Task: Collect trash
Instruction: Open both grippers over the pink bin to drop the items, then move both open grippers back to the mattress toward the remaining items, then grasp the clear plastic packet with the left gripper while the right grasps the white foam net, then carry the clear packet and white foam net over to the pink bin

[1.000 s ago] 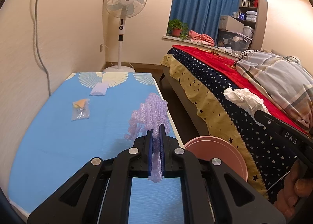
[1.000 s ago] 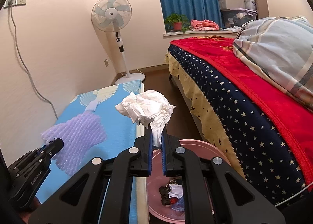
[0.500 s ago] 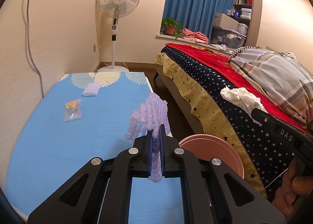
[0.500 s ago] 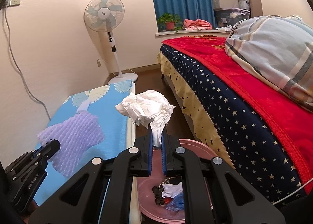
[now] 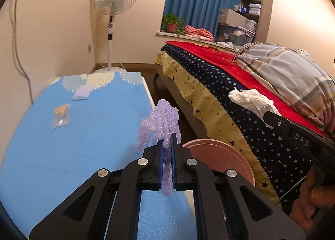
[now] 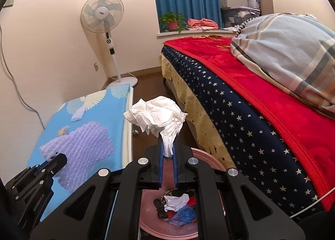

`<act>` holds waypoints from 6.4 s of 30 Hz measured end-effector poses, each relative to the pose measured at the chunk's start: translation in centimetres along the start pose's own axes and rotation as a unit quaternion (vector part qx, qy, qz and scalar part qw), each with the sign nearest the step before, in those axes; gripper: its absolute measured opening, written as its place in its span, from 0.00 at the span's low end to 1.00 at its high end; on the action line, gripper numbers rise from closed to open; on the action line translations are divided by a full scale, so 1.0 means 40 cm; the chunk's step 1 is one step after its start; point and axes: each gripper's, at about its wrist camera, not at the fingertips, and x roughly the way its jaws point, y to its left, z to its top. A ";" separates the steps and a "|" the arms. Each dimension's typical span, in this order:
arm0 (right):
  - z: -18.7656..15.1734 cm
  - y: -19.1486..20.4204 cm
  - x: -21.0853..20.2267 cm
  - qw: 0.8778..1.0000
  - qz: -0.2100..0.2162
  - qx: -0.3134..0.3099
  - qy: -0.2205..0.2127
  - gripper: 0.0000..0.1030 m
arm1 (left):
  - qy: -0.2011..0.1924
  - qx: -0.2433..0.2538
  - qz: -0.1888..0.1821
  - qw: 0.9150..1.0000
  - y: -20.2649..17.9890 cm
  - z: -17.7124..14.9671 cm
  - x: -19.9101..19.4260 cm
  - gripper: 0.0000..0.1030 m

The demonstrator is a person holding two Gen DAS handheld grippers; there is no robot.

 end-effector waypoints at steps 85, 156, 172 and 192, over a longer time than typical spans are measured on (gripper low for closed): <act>0.105 0.597 0.590 0.969 0.226 -0.075 0.072 0.20 | 0.096 -0.165 0.235 0.953 0.659 0.070 0.378 0.52; 0.054 -0.026 -0.124 0.997 0.054 -0.036 -0.036 0.09 | -0.012 -0.057 0.068 0.996 0.070 0.067 -0.104 0.07; -0.002 -0.087 -0.063 0.999 -0.025 -0.027 -0.006 0.09 | 0.005 -0.027 0.004 1.000 -0.051 0.009 0.010 0.07; -0.022 -0.089 0.018 0.997 -0.063 -0.034 0.038 0.11 | 0.052 -0.014 -0.071 0.996 -0.119 -0.034 0.154 0.09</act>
